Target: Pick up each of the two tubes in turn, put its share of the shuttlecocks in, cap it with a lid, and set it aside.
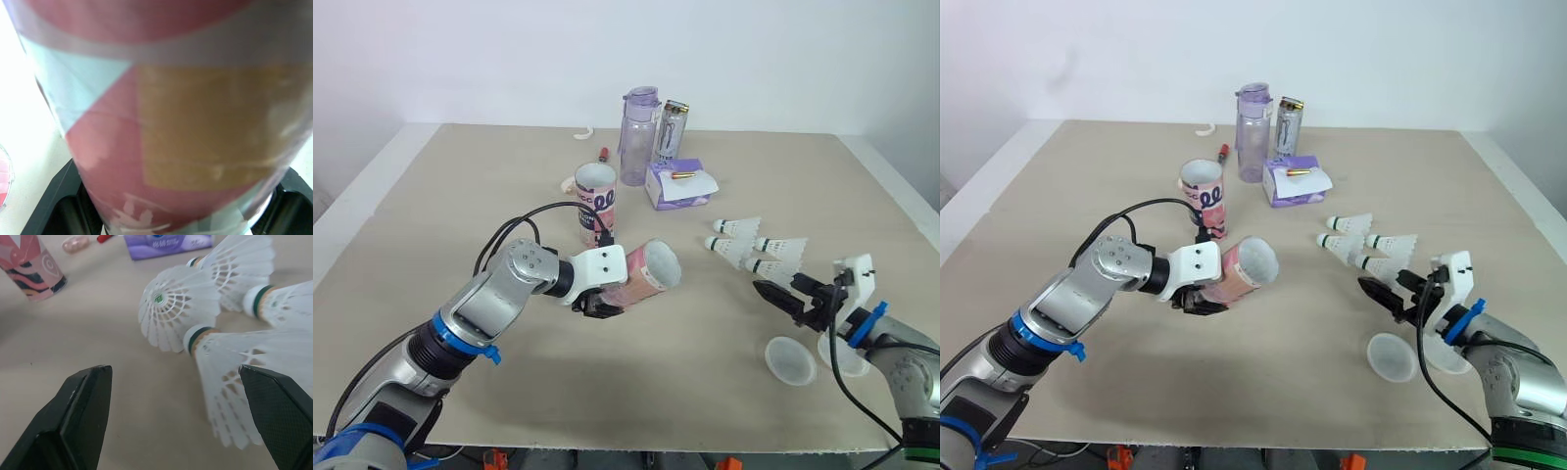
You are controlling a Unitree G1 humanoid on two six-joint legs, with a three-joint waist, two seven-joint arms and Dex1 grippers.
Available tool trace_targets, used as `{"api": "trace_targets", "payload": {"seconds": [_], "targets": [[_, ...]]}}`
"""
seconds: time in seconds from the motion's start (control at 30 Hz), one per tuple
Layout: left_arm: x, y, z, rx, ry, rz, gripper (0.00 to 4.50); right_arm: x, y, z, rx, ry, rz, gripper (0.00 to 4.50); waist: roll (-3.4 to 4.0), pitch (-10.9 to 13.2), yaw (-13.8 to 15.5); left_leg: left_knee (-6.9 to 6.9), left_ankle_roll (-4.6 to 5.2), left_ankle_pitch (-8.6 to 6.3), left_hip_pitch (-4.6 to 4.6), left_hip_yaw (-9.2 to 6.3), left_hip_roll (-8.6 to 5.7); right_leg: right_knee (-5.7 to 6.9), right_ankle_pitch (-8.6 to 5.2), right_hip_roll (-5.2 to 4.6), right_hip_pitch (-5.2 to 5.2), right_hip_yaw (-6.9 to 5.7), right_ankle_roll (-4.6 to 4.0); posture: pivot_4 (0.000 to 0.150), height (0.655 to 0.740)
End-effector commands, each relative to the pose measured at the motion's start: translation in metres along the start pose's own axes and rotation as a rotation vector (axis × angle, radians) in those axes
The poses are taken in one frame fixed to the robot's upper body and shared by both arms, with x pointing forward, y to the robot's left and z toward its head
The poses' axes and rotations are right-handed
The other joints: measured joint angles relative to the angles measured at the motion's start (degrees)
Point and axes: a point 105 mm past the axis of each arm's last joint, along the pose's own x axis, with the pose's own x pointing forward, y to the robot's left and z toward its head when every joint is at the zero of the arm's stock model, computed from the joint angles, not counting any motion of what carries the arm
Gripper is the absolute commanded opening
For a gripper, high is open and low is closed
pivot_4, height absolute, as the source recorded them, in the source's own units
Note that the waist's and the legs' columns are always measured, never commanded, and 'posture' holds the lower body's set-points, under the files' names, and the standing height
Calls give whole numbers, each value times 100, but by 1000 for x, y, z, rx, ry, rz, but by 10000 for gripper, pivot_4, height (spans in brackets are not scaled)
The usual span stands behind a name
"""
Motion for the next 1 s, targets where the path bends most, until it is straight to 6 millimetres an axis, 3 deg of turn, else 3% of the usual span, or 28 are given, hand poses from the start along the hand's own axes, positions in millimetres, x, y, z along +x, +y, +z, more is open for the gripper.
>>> {"api": "trace_targets", "payload": {"seconds": [0.03,0.17,0.27,0.3,0.63,0.83,1.0], "targets": [[1,1,-11,-30,41,23,33102,9,-4,8,-9,-10,7,44403,0,0,-1,0,0,0,0,0,0,0,0,0,0,1,0,1500,7400],[1,0,-11,-32,41,28,33102,15,-10,12,12,-27,-11,44403,0,0,0,0,0,0,0,1,0,0,0,0,0,1,1,1500,7400],[0,0,-12,-36,42,31,33102,17,-12,12,18,-29,-17,36441,0,0,0,0,0,0,-1,4,-1,0,0,0,0,7,3,1500,7400],[0,-1,-12,-37,42,31,33102,18,-12,11,17,-26,-18,31209,1,0,0,0,0,0,0,4,-1,0,0,0,0,6,3,1500,7400],[1,-1,-12,-37,41,36,33102,16,-16,8,29,-19,-37,847,1,0,0,0,0,0,0,4,-1,0,1,1,1,7,5,1500,7400],[1,-1,-12,-34,40,33,33102,11,-9,10,6,-28,-28,847,1,0,0,0,0,0,0,4,-1,0,1,0,1,6,5,1500,7400],[1,1,-13,-35,40,32,33102,-9,18,26,-131,-17,18,847,2,-1,3,0,0,0,0,4,-2,0,1,0,1,7,6,1500,7400]]}}
